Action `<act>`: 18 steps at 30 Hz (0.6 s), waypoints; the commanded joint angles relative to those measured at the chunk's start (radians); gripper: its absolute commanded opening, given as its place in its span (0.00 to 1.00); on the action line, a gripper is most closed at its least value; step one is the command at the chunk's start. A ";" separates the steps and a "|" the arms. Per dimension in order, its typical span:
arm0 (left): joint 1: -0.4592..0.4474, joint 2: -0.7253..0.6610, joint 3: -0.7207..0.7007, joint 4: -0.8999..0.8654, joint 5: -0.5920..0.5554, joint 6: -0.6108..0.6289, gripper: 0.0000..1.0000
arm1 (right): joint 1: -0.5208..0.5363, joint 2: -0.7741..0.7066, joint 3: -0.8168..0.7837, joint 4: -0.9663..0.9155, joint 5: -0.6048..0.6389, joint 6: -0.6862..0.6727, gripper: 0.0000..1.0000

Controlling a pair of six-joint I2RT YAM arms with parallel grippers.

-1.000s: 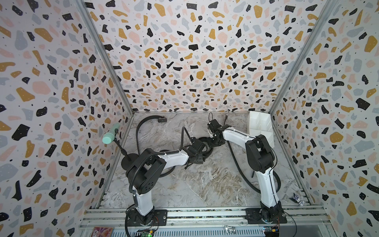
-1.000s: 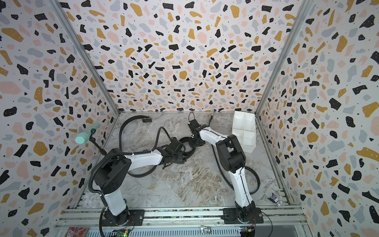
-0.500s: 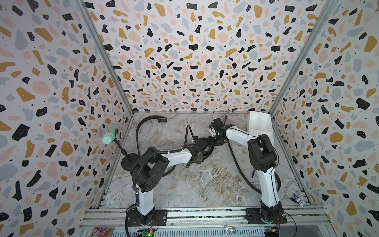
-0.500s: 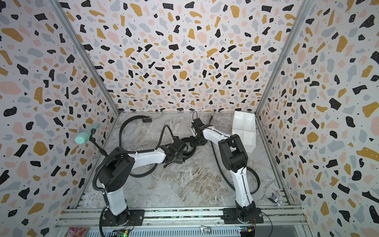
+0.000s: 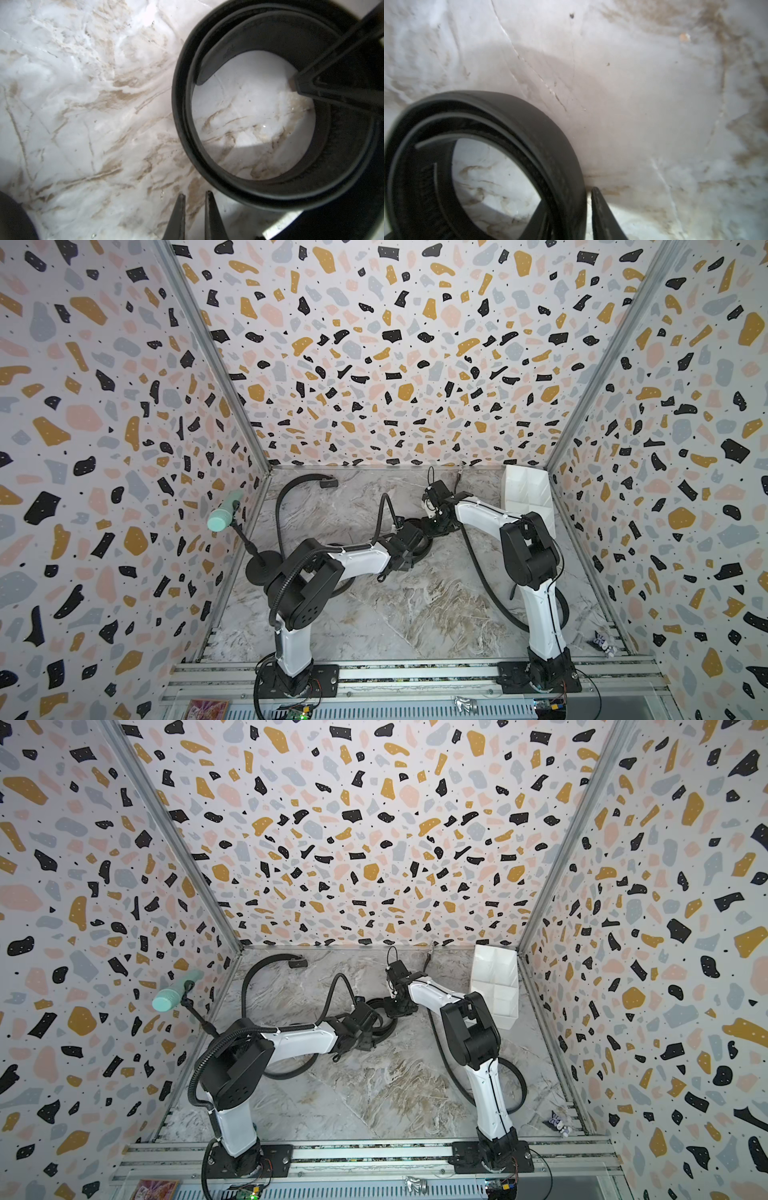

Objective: Place the belts into the storage roll
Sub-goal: Roll the belt at the center of the board.

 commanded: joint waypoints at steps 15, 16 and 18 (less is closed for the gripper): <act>-0.002 0.011 -0.145 -0.257 -0.042 0.041 0.00 | -0.017 0.069 -0.032 -0.169 0.024 -0.087 0.42; -0.006 0.008 -0.153 -0.266 -0.048 0.044 0.00 | -0.016 0.066 -0.035 -0.164 0.021 -0.084 0.42; -0.007 -0.005 -0.178 -0.267 -0.050 0.042 0.00 | -0.016 0.062 -0.044 -0.157 0.017 -0.081 0.39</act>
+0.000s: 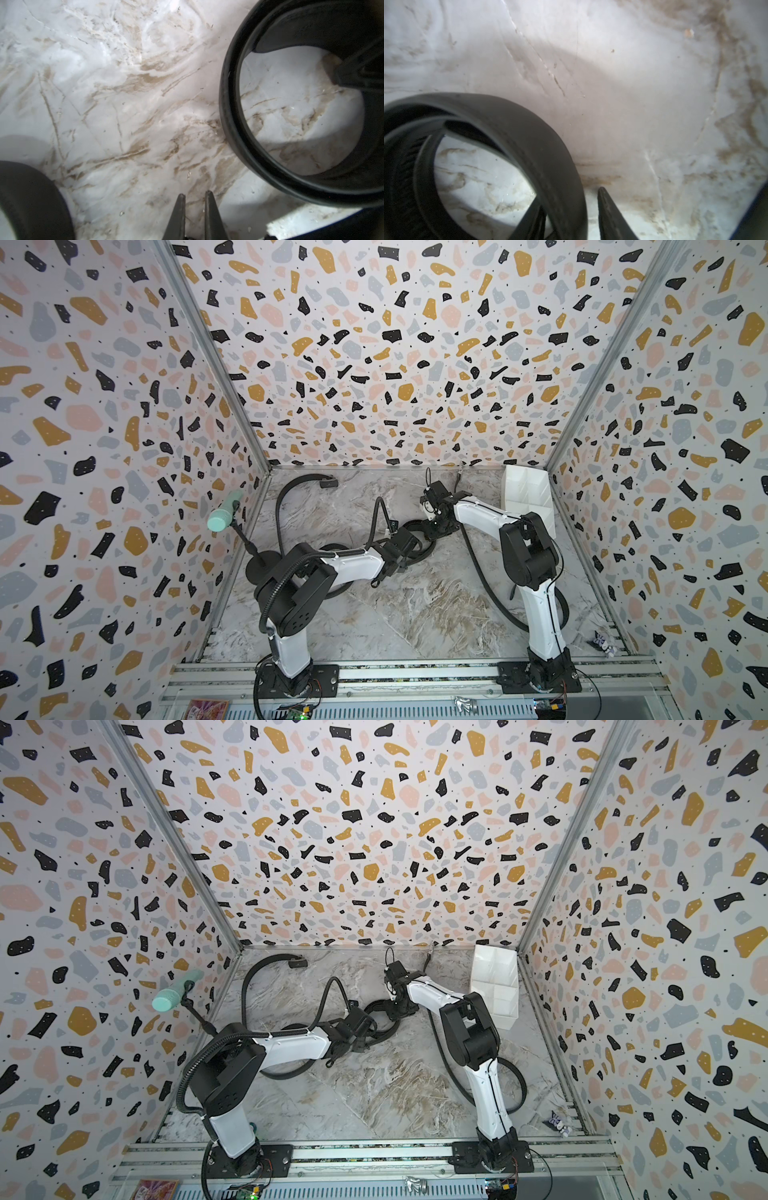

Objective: Place the belts into the storage roll
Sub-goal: Roll the belt at the center of the board.

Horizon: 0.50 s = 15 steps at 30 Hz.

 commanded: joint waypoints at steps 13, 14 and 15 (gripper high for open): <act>-0.004 0.109 -0.028 -0.228 -0.039 0.030 0.00 | -0.009 -0.003 -0.151 0.005 -0.261 0.052 0.50; -0.004 0.118 -0.013 -0.231 -0.044 0.034 0.00 | -0.009 -0.011 -0.168 0.021 -0.285 0.065 0.51; -0.004 0.127 0.002 -0.233 -0.049 0.040 0.00 | -0.011 -0.022 -0.183 0.039 -0.311 0.075 0.53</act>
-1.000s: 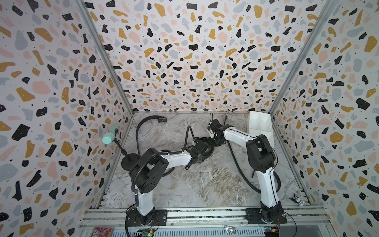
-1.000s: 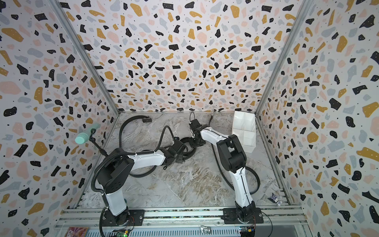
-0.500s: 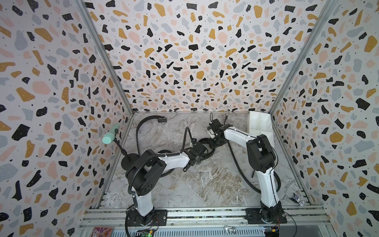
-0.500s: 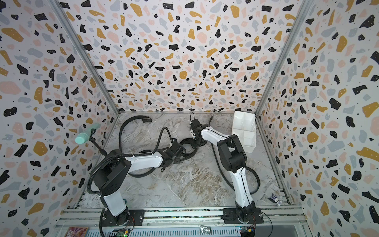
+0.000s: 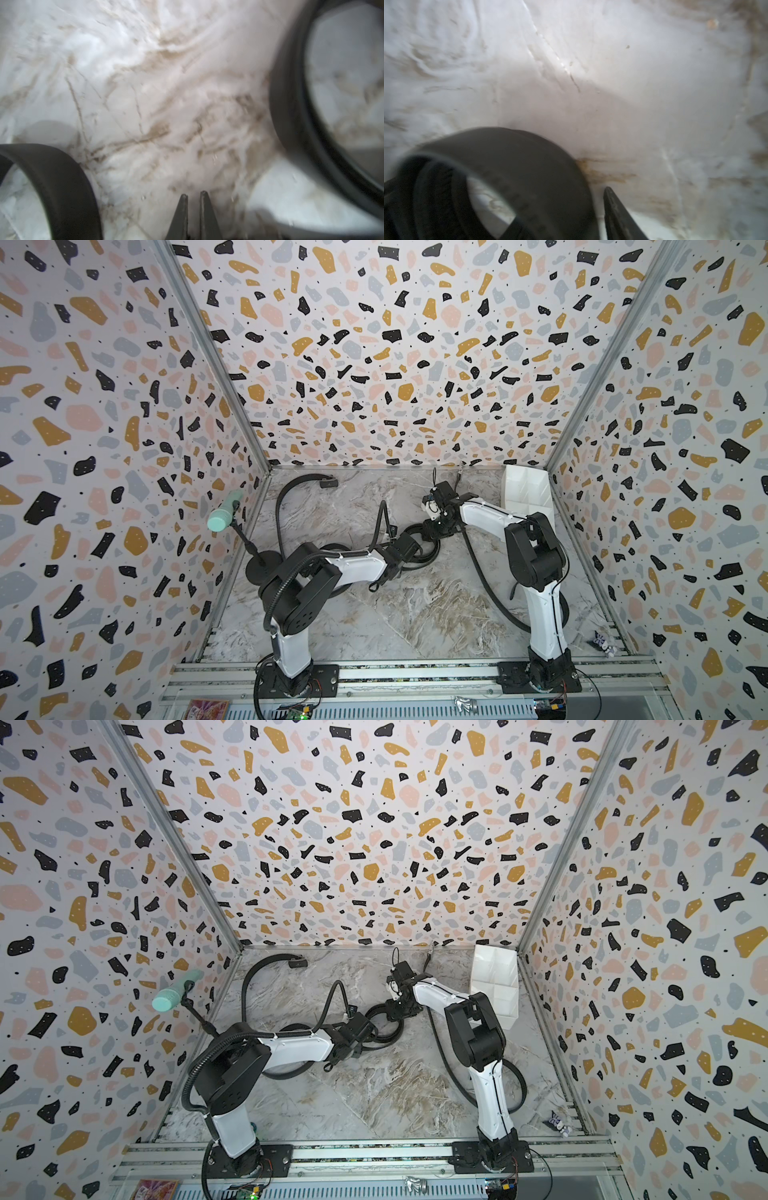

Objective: Place the belts into the storage roll
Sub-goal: Roll the belt at the center of the board.

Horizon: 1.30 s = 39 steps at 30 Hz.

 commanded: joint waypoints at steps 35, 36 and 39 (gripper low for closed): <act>0.062 0.008 0.110 -0.288 0.107 0.217 0.64 | 0.007 -0.030 -0.157 -0.090 0.061 0.027 0.52; 0.058 -0.014 0.118 -0.309 0.103 0.204 0.68 | 0.008 -0.028 -0.154 -0.091 0.058 0.027 0.53; 0.056 -0.095 0.148 -0.366 0.134 0.139 0.74 | 0.007 -0.029 -0.148 -0.092 0.054 0.026 0.53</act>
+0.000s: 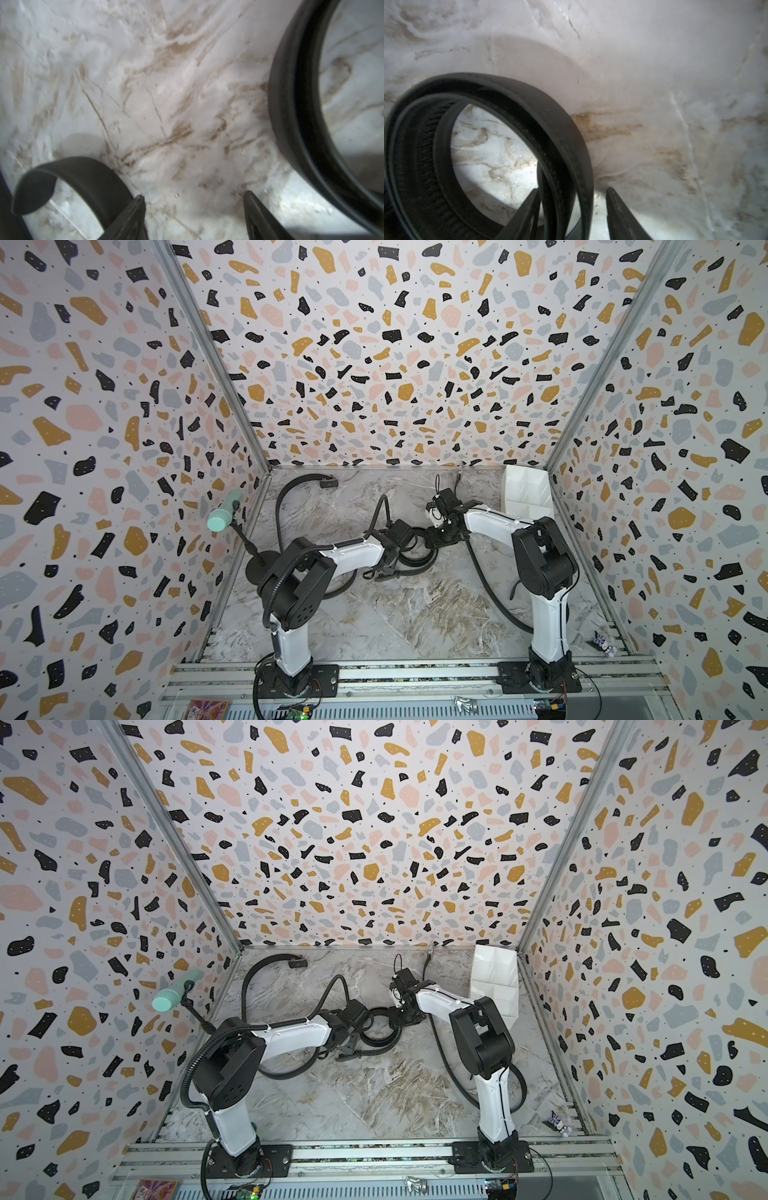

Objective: Place the belts into the storage roll
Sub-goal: Roll the belt at the center of the board.

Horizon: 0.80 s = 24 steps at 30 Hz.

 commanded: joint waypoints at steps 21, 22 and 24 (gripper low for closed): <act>-0.092 -0.145 -0.030 -0.007 0.319 0.270 0.69 | -0.010 0.069 0.000 -0.122 -0.061 -0.040 0.56; -0.093 -0.144 -0.039 0.015 0.311 0.275 0.68 | -0.009 0.070 0.002 -0.123 -0.065 -0.040 0.56; -0.094 -0.139 -0.047 0.048 0.290 0.285 0.68 | -0.010 0.073 0.004 -0.122 -0.068 -0.039 0.56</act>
